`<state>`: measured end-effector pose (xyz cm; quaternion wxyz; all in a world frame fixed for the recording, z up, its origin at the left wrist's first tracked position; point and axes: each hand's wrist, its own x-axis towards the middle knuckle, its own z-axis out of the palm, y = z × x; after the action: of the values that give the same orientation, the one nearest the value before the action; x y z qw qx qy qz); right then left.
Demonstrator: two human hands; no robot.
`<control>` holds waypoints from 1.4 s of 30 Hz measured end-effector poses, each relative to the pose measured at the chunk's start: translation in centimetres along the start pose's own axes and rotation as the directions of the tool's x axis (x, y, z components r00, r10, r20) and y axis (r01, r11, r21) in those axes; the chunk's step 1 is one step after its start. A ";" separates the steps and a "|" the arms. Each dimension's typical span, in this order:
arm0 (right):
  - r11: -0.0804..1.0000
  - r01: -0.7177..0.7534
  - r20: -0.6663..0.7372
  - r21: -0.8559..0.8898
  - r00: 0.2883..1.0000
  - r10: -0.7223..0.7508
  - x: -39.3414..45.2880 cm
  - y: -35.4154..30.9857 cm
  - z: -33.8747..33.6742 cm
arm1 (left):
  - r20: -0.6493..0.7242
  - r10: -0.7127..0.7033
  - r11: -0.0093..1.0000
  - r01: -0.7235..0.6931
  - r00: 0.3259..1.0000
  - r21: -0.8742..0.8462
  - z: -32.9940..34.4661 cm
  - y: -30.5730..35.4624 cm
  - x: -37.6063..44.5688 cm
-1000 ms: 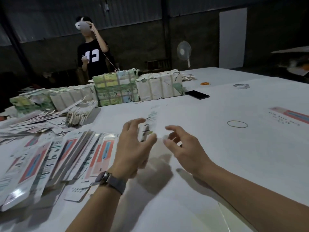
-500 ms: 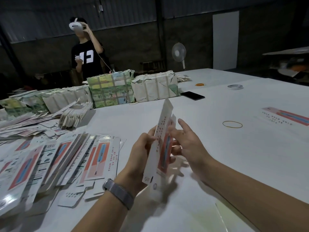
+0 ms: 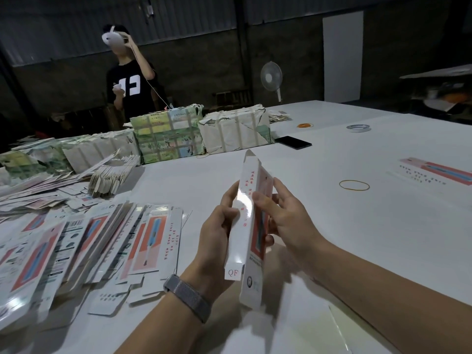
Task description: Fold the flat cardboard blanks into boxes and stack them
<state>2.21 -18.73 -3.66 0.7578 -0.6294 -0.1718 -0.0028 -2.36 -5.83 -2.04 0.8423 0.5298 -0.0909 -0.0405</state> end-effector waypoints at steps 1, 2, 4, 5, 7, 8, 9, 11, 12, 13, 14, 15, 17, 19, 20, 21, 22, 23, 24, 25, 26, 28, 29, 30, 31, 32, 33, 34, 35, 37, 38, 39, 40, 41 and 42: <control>1.000 -0.015 0.010 0.017 1.000 0.015 0.1 0.1 0.0 | -0.008 0.004 1.000 -0.004 1.000 -0.012 0.0 0.0 0.0; 0.999 -0.034 0.024 0.033 0.999 0.033 0.1 0.2 -0.1 | -0.010 0.003 0.999 -0.003 1.000 -0.050 -0.1 0.2 0.0; 0.995 -0.069 0.061 0.077 0.996 0.065 0.2 0.2 -0.1 | 0.016 -0.030 0.977 0.033 0.999 -0.211 -0.2 0.4 0.0; 0.989 -0.081 0.083 0.126 0.994 0.071 0.2 0.2 -0.2 | 0.031 -0.058 0.954 0.064 0.998 -0.293 -0.2 0.5 -0.1; 0.955 -0.112 0.117 0.274 0.990 0.083 0.3 0.2 -0.4 | 0.041 -0.114 0.923 0.121 0.993 -0.365 -0.3 0.5 -0.1; 0.932 -0.133 0.130 0.338 0.987 0.094 0.3 0.1 -0.5 | 0.042 -0.132 0.915 0.138 0.990 -0.379 -0.2 0.5 -0.2; 0.913 -0.148 0.137 0.381 0.985 0.102 0.3 0.1 -0.6 | 0.050 -0.136 0.906 0.144 0.989 -0.398 -0.1 0.5 -0.2; 0.899 -0.155 0.133 0.409 0.985 0.110 0.3 0.2 -0.6 | 0.053 -0.124 0.879 0.135 0.991 -0.458 0.2 0.6 -0.2; 0.897 -0.156 0.127 0.413 0.985 0.113 0.4 0.2 -0.7 | 0.052 -0.118 0.866 0.129 0.992 -0.483 0.4 0.7 -0.2; 0.892 -0.159 0.123 0.424 0.985 0.118 0.4 0.2 -0.8 | 0.051 -0.116 0.864 0.126 0.992 -0.487 0.4 0.7 -0.2; 0.882 -0.167 0.119 0.441 0.985 0.126 0.5 0.2 -0.9 | 0.047 -0.116 0.870 0.125 0.992 -0.476 0.4 0.7 -0.2; 0.870 -0.175 0.116 0.462 0.984 0.136 0.5 0.2 -1.0 | 0.042 -0.117 0.879 0.124 0.992 -0.460 0.3 0.7 -0.2; 0.857 -0.184 0.109 0.482 0.983 0.149 0.7 0.0 -1.3 | 0.038 -0.122 0.896 0.127 0.992 -0.426 0.1 1.0 -0.2; 0.859 -0.174 0.085 0.481 0.985 0.152 0.9 -0.1 -1.5 | 0.019 -0.126 0.939 0.126 0.992 -0.320 -0.1 1.1 -0.1; 0.862 -0.164 0.067 0.480 0.986 0.151 1.1 -0.1 -1.6 | -0.012 -0.127 0.969 0.122 0.992 -0.216 -0.2 0.9 -0.1; 0.864 -0.154 0.047 0.479 0.988 0.150 1.2 -0.1 -1.7 | -0.053 -0.120 0.989 0.115 0.991 -0.092 -0.4 0.7 0.0; 0.869 -0.146 0.027 0.474 0.988 0.151 1.4 -0.1 -1.8 | -0.100 -0.102 0.994 0.106 0.990 0.039 -0.5 0.5 0.0; 0.877 -0.140 0.009 0.459 0.988 0.153 1.5 -0.1 -1.9 | -0.145 -0.066 0.981 0.091 0.987 0.173 -0.6 0.2 0.2; 0.889 -0.138 -0.005 0.436 0.988 0.155 1.5 -0.1 -1.9 | -0.175 -0.014 0.950 0.068 0.984 0.305 -0.6 -0.1 0.3; 0.901 -0.138 -0.014 0.411 0.987 0.158 1.5 0.0 -1.9 | -0.187 0.049 0.905 0.036 0.981 0.425 -0.8 -0.2 0.4; 0.913 -0.139 -0.018 0.385 0.987 0.158 1.5 0.0 -1.9 | -0.184 0.110 0.849 0.003 0.977 0.528 -0.9 -0.4 0.7; 0.934 -0.131 -0.021 0.332 0.989 0.147 1.3 0.0 -1.7 | -0.156 0.192 0.747 -0.042 0.969 0.663 -1.1 -0.6 1.0; 0.944 -0.123 -0.022 0.307 0.991 0.136 1.3 -0.1 -1.6 | -0.144 0.209 0.716 -0.051 0.967 0.696 -1.1 -0.7 1.1; 0.952 -0.111 -0.023 0.284 0.992 0.122 1.2 -0.2 -1.5 | -0.136 0.217 0.695 -0.055 0.967 0.717 -1.2 -0.7 1.2; 0.960 -0.096 -0.028 0.263 0.994 0.107 1.2 -0.3 -1.4 | -0.127 0.219 0.683 -0.059 0.967 0.728 -1.2 -0.7 1.1; 0.968 -0.080 -0.034 0.238 0.995 0.091 1.2 -0.4 -1.4 | -0.123 0.215 0.682 -0.059 0.969 0.729 -1.2 -0.7 1.1; 0.976 -0.062 -0.041 0.210 0.997 0.072 1.2 -0.5 -1.5 | -0.124 0.206 0.692 -0.055 0.971 0.719 -1.2 -0.7 1.1; 0.983 -0.042 -0.045 0.177 0.998 0.051 1.2 -0.5 -1.5 | -0.129 0.195 0.707 -0.048 0.972 0.706 -1.2 -0.8 1.1; 0.990 -0.022 -0.047 0.141 0.998 0.029 1.1 -0.6 -1.4 | -0.136 0.189 0.718 -0.043 0.972 0.695 -1.1 -0.9 1.0; 0.999 0.008 -0.035 0.050 0.999 -0.006 0.8 -0.7 -1.2 | -0.150 0.207 0.720 -0.047 0.967 0.693 -1.0 -1.2 1.1; 1.000 0.020 -0.020 0.000 1.000 -0.020 0.6 -0.6 -1.0 | -0.157 0.226 0.713 -0.054 0.961 0.699 -1.0 -1.3 1.1; 0.998 0.034 -0.001 -0.045 0.999 -0.034 0.4 -0.6 -0.8 | -0.163 0.246 0.706 -0.061 0.956 0.705 -1.0 -1.4 1.1; 0.995 0.052 0.016 -0.080 0.999 -0.051 0.3 -0.5 -0.6 | -0.168 0.262 0.701 -0.068 0.950 0.710 -1.0 -1.4 1.2; 0.992 0.070 0.031 -0.103 0.997 -0.068 0.2 -0.5 -0.4 | -0.169 0.277 0.696 -0.076 0.946 0.714 -1.0 -1.5 1.2; 0.989 0.088 0.043 -0.116 0.996 -0.083 0.1 -0.5 -0.3 | -0.167 0.292 0.690 -0.087 0.942 0.719 -1.0 -1.5 1.2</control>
<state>2.24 -19.10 -3.22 0.7152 -0.6650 -0.2125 -0.0334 -0.98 -5.83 -3.67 0.5812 0.7976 -0.0394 0.1568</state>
